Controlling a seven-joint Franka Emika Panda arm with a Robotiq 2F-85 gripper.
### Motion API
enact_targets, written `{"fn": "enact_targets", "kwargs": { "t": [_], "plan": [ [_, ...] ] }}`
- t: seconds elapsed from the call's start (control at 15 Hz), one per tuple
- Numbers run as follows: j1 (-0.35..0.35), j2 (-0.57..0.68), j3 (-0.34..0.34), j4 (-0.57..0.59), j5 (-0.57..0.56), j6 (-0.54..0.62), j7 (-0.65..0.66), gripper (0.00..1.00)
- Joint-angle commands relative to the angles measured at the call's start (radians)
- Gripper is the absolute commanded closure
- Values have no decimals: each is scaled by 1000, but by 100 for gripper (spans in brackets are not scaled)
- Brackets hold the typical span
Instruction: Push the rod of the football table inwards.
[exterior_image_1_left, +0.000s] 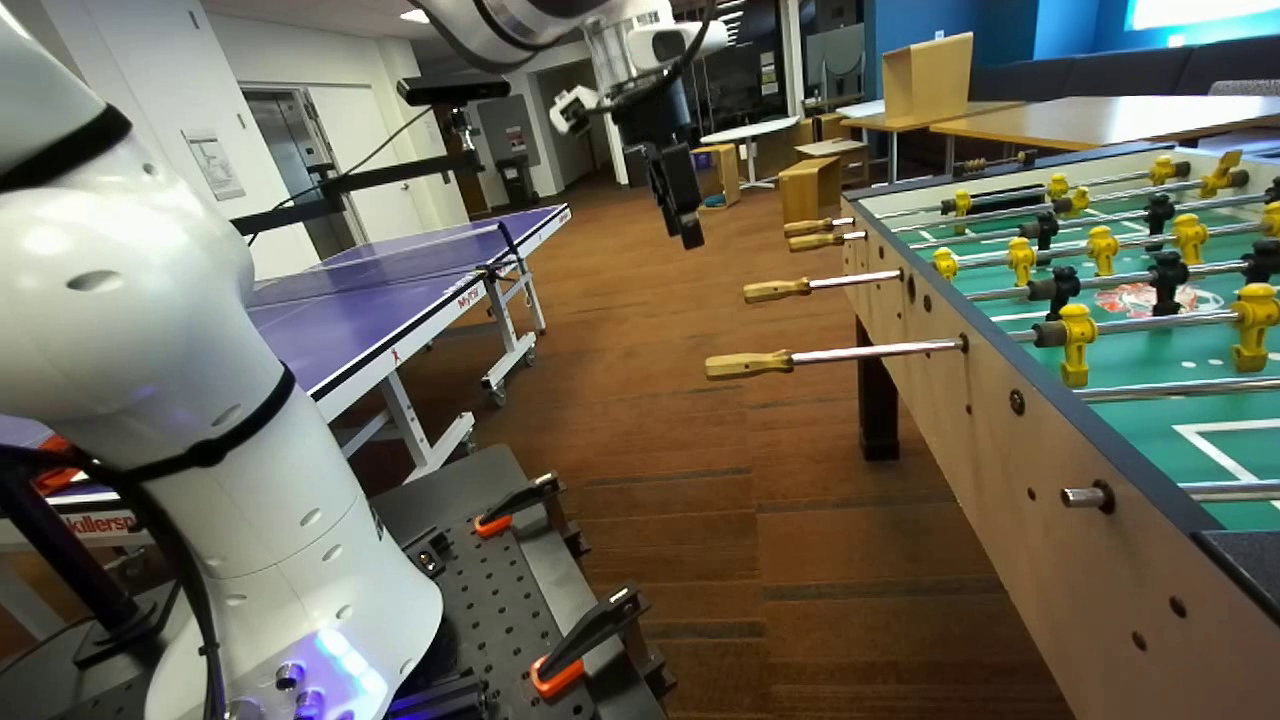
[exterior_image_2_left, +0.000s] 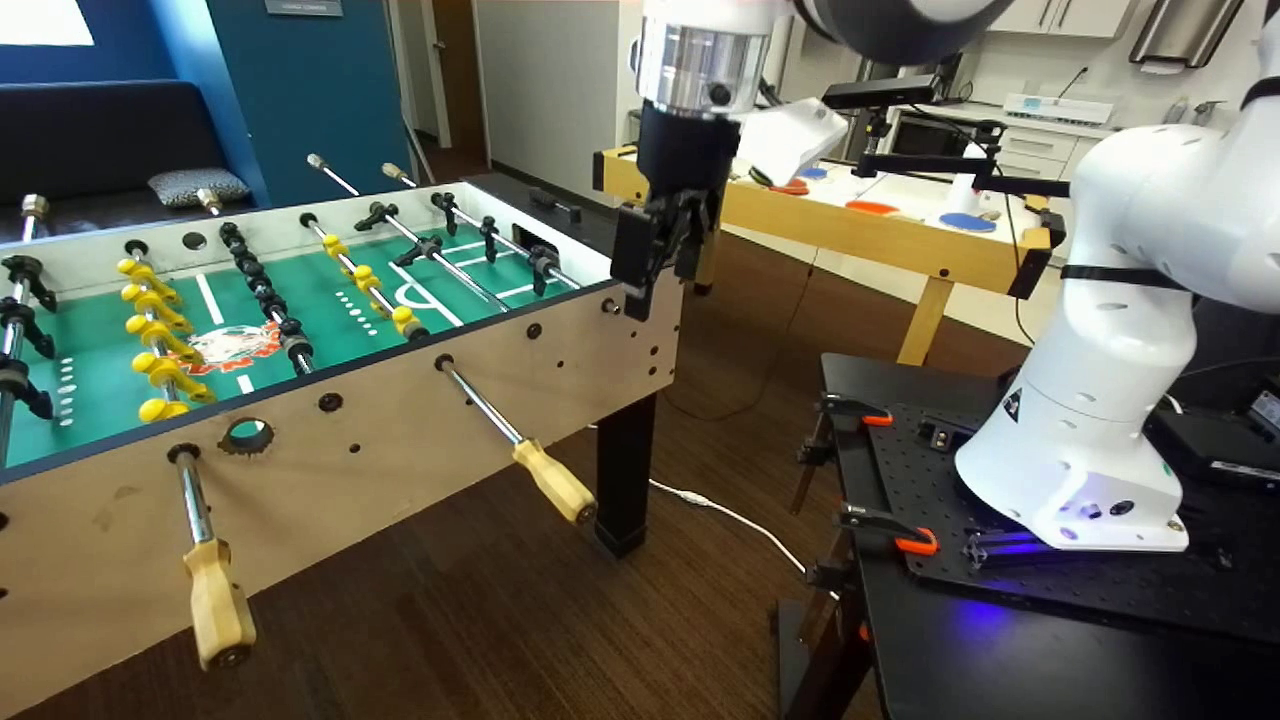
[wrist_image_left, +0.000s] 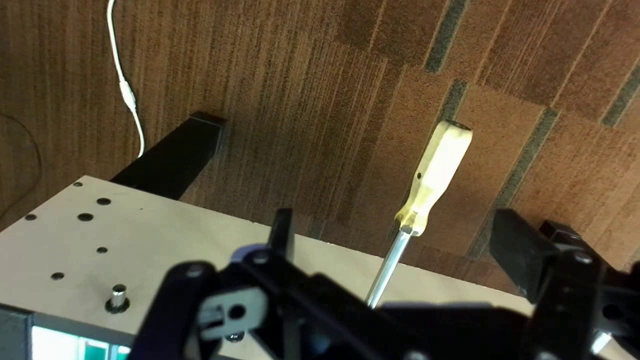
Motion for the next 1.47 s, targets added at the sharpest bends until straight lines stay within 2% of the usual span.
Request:
{"fn": "enact_targets", "kwargs": {
  "t": [0.0, 0.2, 0.33, 0.4, 0.47, 0.93, 1.2, 1.4],
  "plan": [
    [12, 92, 0, -62, 24, 188, 72, 0],
    [16, 199, -5, -95, 15, 368, 127, 0],
    [23, 260, -17, -100, 21, 433, 168, 0],
    [34, 267, -28, -94, 53, 411, 147, 0],
    [38, 237, -35, -104, 18, 396, 135, 0],
    [53, 318, -53, -74, 50, 433, 153, 0],
    [71, 402, -67, -25, 151, 468, 140, 0],
    [80, 475, -56, 17, 270, 514, 96, 0]
  ]
}}
